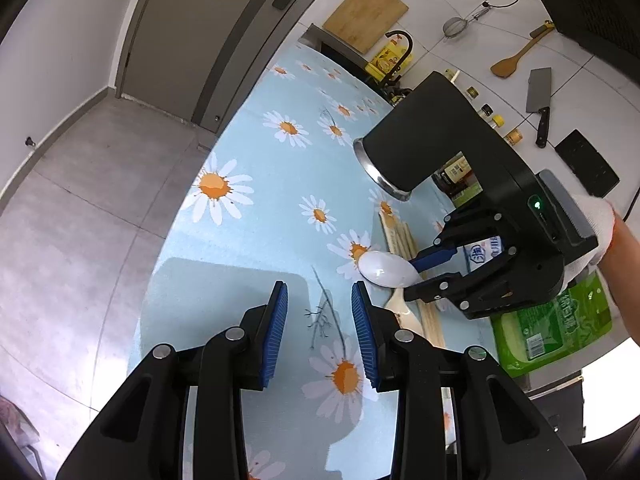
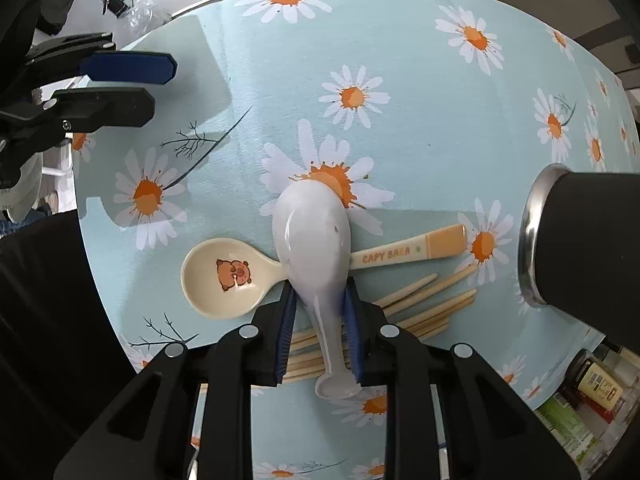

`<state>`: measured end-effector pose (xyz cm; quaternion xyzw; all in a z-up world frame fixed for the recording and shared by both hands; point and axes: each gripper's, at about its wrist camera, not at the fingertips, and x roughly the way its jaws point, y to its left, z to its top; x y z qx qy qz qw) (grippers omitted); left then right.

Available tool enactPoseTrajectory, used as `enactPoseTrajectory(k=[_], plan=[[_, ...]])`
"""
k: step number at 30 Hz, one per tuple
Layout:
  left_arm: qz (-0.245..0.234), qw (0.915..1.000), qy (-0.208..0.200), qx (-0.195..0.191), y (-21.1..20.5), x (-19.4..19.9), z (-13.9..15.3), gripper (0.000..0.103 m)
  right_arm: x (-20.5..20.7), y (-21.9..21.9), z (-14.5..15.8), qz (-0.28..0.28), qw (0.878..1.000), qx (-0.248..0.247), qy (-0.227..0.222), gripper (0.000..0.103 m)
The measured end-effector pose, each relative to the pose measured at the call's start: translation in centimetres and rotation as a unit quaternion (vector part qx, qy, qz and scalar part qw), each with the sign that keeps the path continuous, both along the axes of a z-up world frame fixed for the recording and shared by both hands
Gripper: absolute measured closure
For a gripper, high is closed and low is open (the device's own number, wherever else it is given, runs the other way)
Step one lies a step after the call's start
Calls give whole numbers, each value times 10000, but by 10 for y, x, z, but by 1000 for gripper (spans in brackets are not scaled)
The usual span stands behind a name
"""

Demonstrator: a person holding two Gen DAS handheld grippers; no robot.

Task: Organize utensils
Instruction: 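Grasp the large white ceramic spoon by its handle with the right tool, then grasp the wooden 'CAPY BARA' spoon with the left tool while the right tool holds the white spoon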

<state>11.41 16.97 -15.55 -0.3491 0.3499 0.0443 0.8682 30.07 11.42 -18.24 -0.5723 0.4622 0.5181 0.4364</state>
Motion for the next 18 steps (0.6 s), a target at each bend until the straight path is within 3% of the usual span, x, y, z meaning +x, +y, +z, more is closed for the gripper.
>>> enactPoseTrajectory(k=[8,18], plan=[[-287,9994,124,139,-4,16,5,71,6,-33,21,-274,9987,401,122,79],[-912,9948,197,396,-17,57,5,71,44,-79,46,-1501,9811,1099,525,79]])
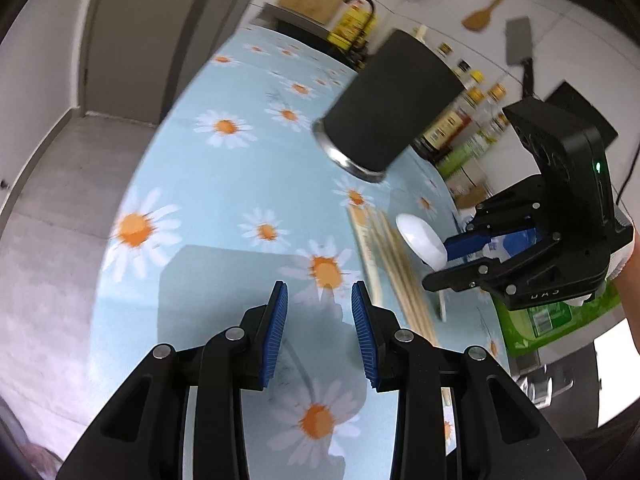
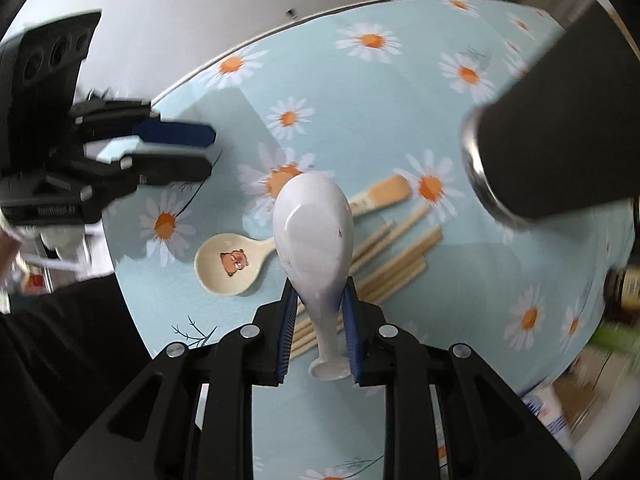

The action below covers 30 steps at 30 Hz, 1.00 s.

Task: Organize utensils
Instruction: 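Grasp the wooden 'CAPY BARA' spoon with the left tool while the right tool holds the white spoon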

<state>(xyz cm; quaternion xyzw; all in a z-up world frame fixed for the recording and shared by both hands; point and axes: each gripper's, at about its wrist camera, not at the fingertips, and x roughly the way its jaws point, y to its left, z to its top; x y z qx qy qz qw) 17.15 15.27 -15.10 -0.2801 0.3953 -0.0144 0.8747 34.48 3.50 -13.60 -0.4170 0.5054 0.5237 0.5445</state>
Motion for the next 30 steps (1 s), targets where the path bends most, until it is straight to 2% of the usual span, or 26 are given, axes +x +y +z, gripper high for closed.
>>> enactPoseTrajectory(k=[5,10,14,17,23,25,30], plan=[[-404,9984,278,266,-14,27,4,71,22,-34,15,-656,9959,524,328,79],[-784,9932,610,613,-27,53,14,71,45,-78,37,-1319,9825,1165,603,79],[-1054,9862,1063,702,-33,73,14,71,55,-111,52,-1779,9637,1791,870,79],[-1183,9786,1509,747,-38,84,6,71,48,-120,61,-1983,9507,2174,975,79],[-1355,9700,1895,690,-49,97,-4,71,51,-141,60,-2380,9266,2679,1137,79],[-1385,9671,1999,745,-53,103,-6,71,50,-150,70,-2461,9186,2854,1191,79],[-1298,9610,2308,795,-55,117,-9,72,43,-151,72,-2570,9065,3127,1198,79]])
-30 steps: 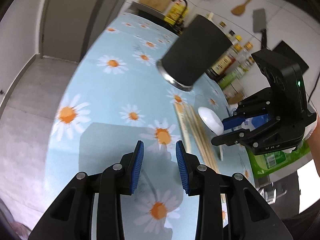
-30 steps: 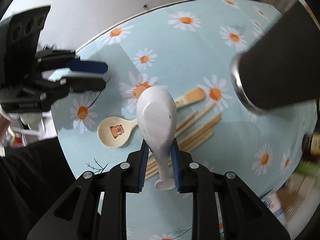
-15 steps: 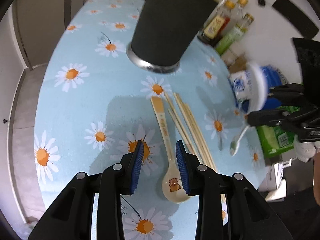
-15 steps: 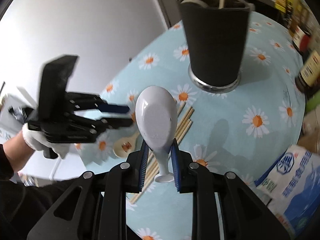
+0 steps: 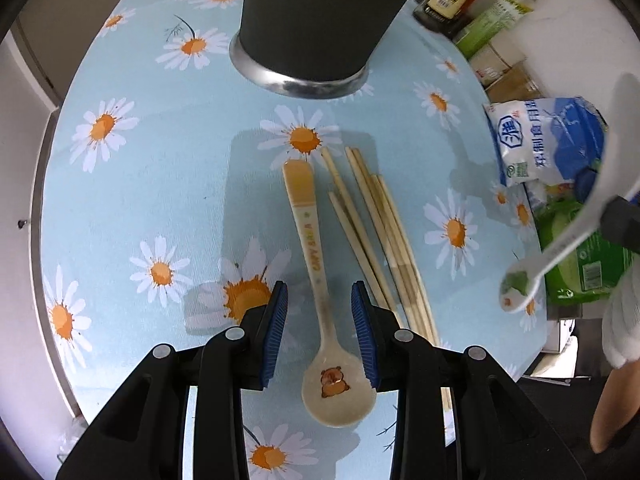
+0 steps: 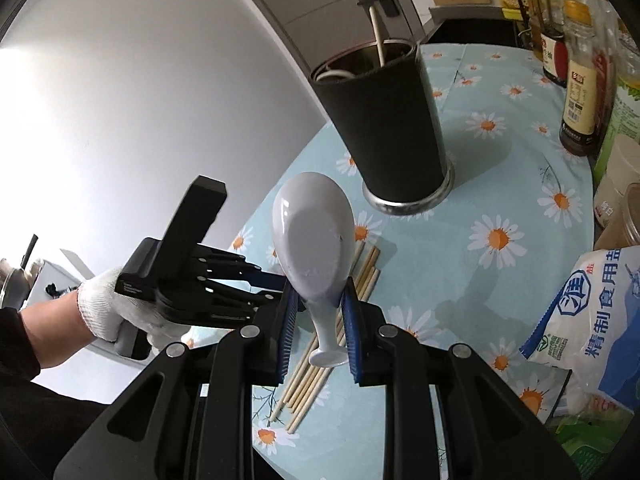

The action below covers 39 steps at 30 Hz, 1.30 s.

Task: Organize utensils
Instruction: 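Grasp the wooden 'CAPY BARA' spoon with the left tool while the right tool holds the white spoon, then carry the wooden spoon with the left tool while the right tool carries the white spoon to the holder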

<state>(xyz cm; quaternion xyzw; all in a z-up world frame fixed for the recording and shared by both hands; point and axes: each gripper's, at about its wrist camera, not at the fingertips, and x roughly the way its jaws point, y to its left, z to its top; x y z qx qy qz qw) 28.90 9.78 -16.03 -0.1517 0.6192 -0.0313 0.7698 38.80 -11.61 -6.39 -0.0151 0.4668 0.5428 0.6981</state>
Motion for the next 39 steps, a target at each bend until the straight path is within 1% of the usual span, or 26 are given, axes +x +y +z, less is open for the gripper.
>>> enactPoseTrajectory(k=[3,4,5,6,7,9,12,16,17,19,21,27,29,31,36,39], plan=[[5,9996,283,86,-2,7,-1,74,-1,-6,2,-162,9998,121,-14,79],[-12,9992,354,161,-2,9,-1,80,0,-7,2,-217,9996,157,-5,79],[-10,9987,451,244,-2,11,-1,81,-1,-9,4,-270,9994,220,16,79],[6,9985,504,190,-2,13,-2,94,-1,-10,4,-288,9993,246,11,79],[94,9982,584,135,-2,14,-4,97,-2,-10,4,-293,9992,256,5,79],[-14,9974,644,324,-8,17,-4,97,-5,-9,4,-306,9992,250,-14,79],[38,9970,657,409,-10,17,-6,97,-3,-6,-2,-297,9991,285,39,79],[220,9975,575,336,-10,15,-7,97,-2,-4,-3,-270,9993,267,47,79],[269,9976,542,349,-7,15,-5,97,-2,-4,-3,-265,9993,248,31,79],[269,9984,350,354,-4,9,2,97,1,-4,-3,-277,9994,220,29,79],[321,9988,218,291,-2,7,9,97,3,-4,-3,-256,9994,230,15,79],[400,9986,-248,260,-3,-9,31,97,9,3,-2,-236,9995,215,13,79],[503,9978,-412,136,1,-14,36,97,12,5,0,-226,9995,239,13,79],[559,9964,-616,154,-1,-21,43,97,13,8,3,-220,9996,189,-48,79],[750,9925,-962,-13,3,-33,56,97,16,17,10,-128,9997,136,-139,79],[861,9885,-1244,-23,4,-38,68,97,16,23,16,-68,9995,146,-259,79]])
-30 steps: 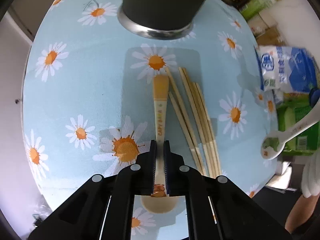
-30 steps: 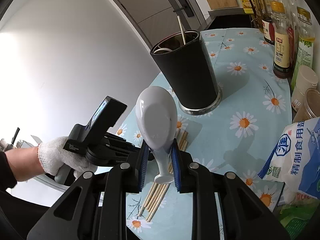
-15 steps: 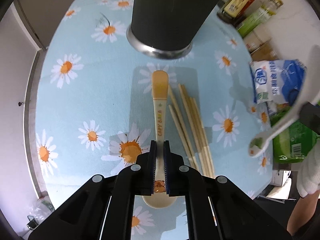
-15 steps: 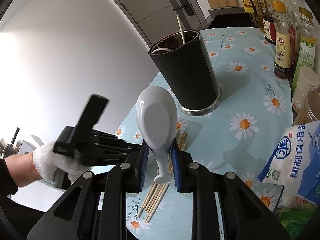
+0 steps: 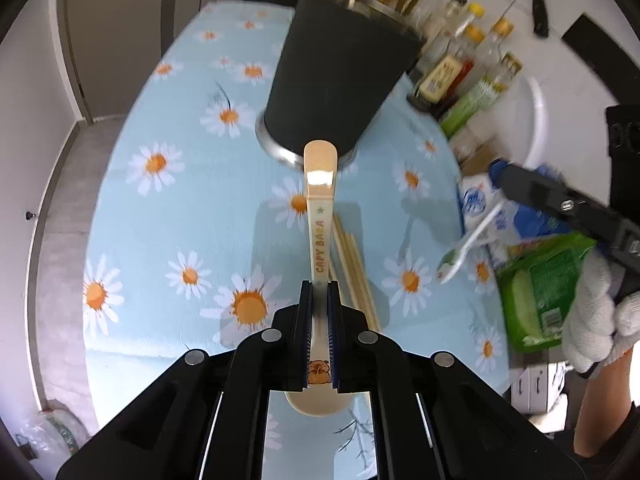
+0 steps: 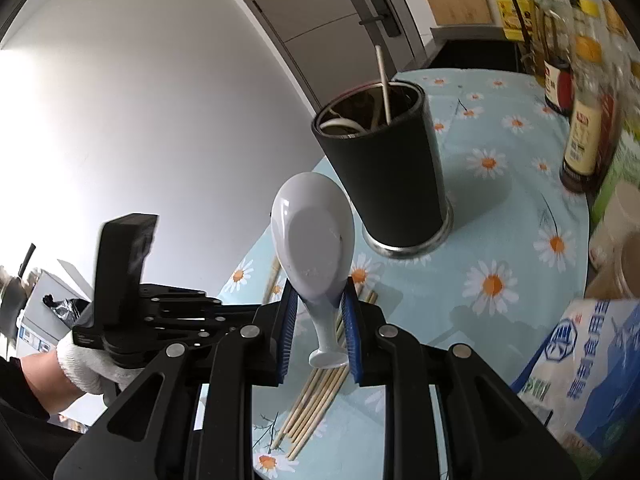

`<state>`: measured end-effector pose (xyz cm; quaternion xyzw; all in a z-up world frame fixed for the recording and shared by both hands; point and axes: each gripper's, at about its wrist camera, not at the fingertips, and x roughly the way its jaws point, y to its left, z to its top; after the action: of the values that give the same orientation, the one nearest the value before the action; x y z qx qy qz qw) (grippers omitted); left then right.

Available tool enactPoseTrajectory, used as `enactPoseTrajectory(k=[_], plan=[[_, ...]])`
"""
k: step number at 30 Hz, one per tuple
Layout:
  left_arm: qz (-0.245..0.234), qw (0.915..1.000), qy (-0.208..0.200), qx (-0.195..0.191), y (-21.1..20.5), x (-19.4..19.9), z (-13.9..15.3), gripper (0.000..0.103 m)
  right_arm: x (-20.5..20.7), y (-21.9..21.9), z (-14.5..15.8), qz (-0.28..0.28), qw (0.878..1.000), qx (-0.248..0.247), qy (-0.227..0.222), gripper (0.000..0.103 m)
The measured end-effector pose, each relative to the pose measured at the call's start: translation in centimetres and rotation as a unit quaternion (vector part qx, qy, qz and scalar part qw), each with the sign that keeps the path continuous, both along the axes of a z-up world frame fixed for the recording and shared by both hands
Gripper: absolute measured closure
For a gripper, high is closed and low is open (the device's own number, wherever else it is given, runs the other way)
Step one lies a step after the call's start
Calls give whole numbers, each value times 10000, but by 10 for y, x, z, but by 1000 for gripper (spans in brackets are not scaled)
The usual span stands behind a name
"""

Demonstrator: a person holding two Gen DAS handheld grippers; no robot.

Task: Organize utensils
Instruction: 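Carry the wooden spoon with the left tool while the right tool carries the white spoon to the holder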

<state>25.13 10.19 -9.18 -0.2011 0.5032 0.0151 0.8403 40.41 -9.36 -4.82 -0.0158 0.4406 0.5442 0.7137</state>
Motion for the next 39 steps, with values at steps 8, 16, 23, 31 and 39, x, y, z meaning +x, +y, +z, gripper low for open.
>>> enactPoseTrajectory(k=[8,16,23,31,39], plan=[[140,9956,-930,-3,1,-1,40,97,5,8,20,-3,9996,195,-189,79],[99,9861,-1651,-163,-3,11,77,97,23,11,42,-312,9982,443,-268,79],[91,9715,-2367,-103,3,34,117,97,51,14,61,-671,9942,811,-203,79],[38,9577,-2875,112,15,56,160,97,75,14,92,-824,9891,1185,-277,79],[232,9437,-3284,319,33,75,184,97,82,26,120,-889,9855,1276,-673,79]])
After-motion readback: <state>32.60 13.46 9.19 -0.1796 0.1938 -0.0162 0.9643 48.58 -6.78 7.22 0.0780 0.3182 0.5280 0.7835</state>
